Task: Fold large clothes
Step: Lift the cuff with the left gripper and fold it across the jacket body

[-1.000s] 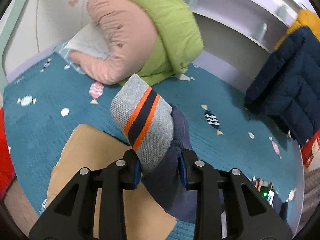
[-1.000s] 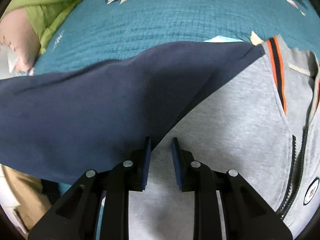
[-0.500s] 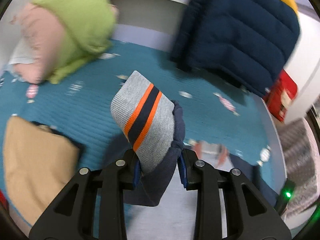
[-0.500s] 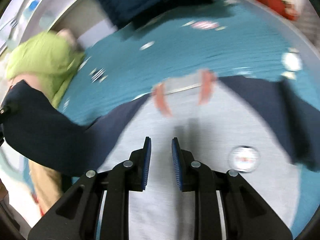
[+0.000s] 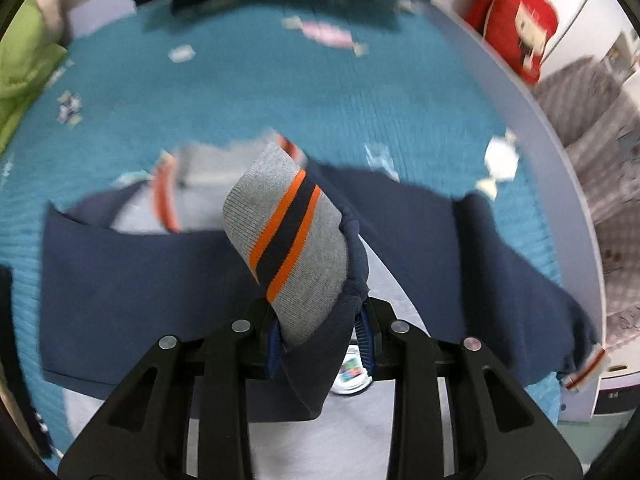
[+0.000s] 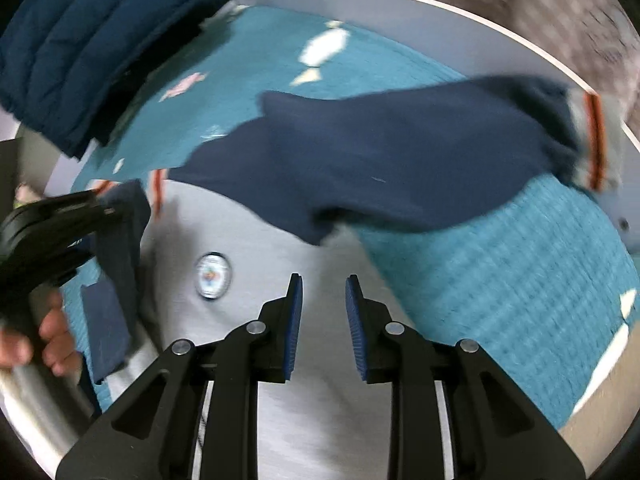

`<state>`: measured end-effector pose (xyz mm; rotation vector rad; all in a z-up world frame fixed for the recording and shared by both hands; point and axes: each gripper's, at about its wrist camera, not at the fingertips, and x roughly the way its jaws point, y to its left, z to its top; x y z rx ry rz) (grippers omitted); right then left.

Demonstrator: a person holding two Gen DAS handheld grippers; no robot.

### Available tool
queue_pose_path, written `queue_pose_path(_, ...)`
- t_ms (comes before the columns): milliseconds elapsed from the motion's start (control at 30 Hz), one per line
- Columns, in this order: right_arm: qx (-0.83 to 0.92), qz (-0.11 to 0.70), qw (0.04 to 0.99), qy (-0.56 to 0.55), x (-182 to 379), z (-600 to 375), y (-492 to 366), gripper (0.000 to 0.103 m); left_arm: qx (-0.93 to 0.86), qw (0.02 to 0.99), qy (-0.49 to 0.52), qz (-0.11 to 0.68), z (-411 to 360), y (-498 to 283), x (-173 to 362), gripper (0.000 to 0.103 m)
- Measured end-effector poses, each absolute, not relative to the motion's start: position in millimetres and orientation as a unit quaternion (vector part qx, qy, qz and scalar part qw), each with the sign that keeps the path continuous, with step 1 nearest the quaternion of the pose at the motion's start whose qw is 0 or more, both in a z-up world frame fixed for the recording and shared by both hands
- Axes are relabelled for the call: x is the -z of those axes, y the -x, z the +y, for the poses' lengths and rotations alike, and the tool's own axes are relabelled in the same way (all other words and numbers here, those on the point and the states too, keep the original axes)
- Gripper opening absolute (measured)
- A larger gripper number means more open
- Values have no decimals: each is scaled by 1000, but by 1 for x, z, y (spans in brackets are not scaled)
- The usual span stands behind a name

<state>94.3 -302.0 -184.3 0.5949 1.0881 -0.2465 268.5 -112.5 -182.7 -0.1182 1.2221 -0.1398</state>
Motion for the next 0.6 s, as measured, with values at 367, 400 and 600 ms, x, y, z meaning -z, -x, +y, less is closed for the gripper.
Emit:
queue_pose_path(367, 117, 497, 809, -291, 182, -317, -92, 23, 110, 801, 30, 587, -168, -271, 181, 74)
queue_pose_path(400, 117, 494, 811, -289, 179, -317, -93, 25, 124, 799, 37, 588, -167, -269, 179, 74)
queue_pose_path(600, 135, 483, 825, -259, 164, -312, -115, 59, 157, 807, 44, 567, -134, -255, 143, 84)
